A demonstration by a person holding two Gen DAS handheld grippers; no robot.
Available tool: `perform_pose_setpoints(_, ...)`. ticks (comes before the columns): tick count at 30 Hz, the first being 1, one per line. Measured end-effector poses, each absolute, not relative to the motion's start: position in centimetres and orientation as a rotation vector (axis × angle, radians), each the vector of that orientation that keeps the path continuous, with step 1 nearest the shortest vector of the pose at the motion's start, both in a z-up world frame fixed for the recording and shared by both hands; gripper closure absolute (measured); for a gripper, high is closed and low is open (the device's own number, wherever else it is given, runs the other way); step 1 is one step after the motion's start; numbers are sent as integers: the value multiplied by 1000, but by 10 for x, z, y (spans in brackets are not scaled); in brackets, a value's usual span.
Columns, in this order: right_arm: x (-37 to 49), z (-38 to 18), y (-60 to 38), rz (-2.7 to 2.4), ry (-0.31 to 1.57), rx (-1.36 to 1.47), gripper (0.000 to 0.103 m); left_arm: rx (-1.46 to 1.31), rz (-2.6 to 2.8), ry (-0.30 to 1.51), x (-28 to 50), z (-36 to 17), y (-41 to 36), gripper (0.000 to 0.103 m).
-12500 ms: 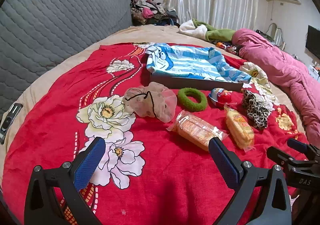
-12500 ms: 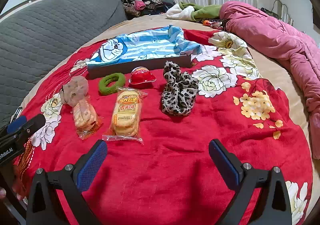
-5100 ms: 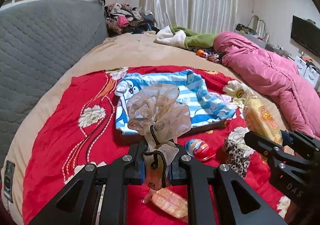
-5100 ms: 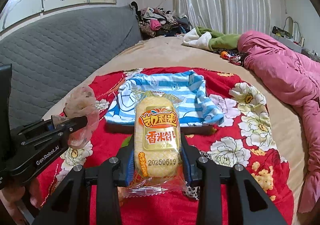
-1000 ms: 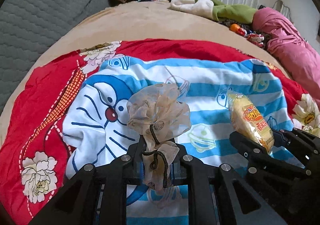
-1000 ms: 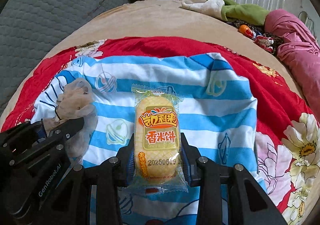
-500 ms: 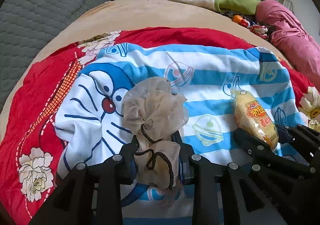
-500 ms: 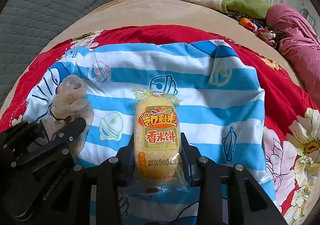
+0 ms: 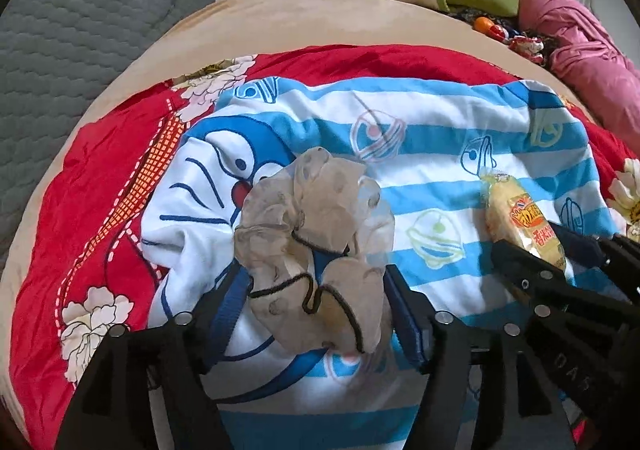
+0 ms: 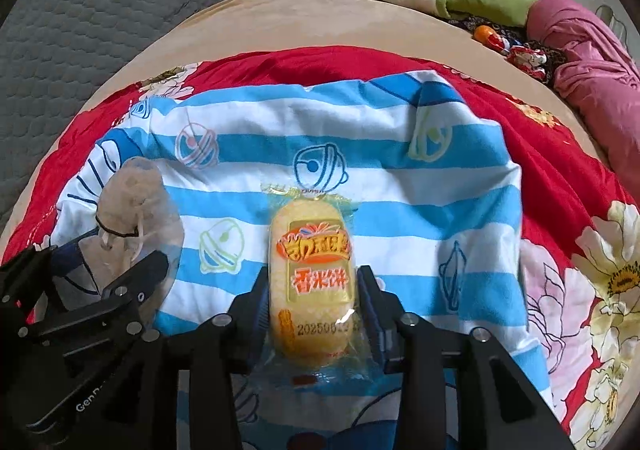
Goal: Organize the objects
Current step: 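Lower the scrunchie onto the shirt with the left gripper while the right lowers the rice cake, then open both grippers and lift them away from the tray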
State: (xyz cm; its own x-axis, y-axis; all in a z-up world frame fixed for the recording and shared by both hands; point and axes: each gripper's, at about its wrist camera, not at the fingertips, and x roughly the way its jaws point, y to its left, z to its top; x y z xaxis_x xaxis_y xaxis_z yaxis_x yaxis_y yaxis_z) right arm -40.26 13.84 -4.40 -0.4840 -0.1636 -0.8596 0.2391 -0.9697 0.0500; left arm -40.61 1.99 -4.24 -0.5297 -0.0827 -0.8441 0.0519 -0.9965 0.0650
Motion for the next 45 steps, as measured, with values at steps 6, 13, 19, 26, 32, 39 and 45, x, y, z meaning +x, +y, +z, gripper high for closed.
perform_pose_setpoints(6,-401,-42,145,-2516,63,1462,44,1506,-2677,-61,-402,-42,18,27)
perform_pose_setpoints(13,-395,-35,151,-2525,40,1454,36,1525,-2689,1,-390,-40,12,26)
perform_pose_setpoints(19,-386,-23,153,-2530,21,1431,22,1508,-2698,11,-378,-32,11,22)
perform_pose_setpoints(26,-372,-7,154,-2554,30,1411,20,1503,-2700,39,-365,-21,7,21)
perform_pose_setpoints(32,-358,5,155,-2567,46,1383,18,1457,-2710,39,-349,-7,5,14)
perform_pose_setpoints(39,-334,28,157,-2598,78,1291,8,1386,-2733,96,-327,13,1,0)
perform_pose_setpoints(45,-309,55,165,-2629,39,1207,7,1339,-2760,94,-304,33,1,0)
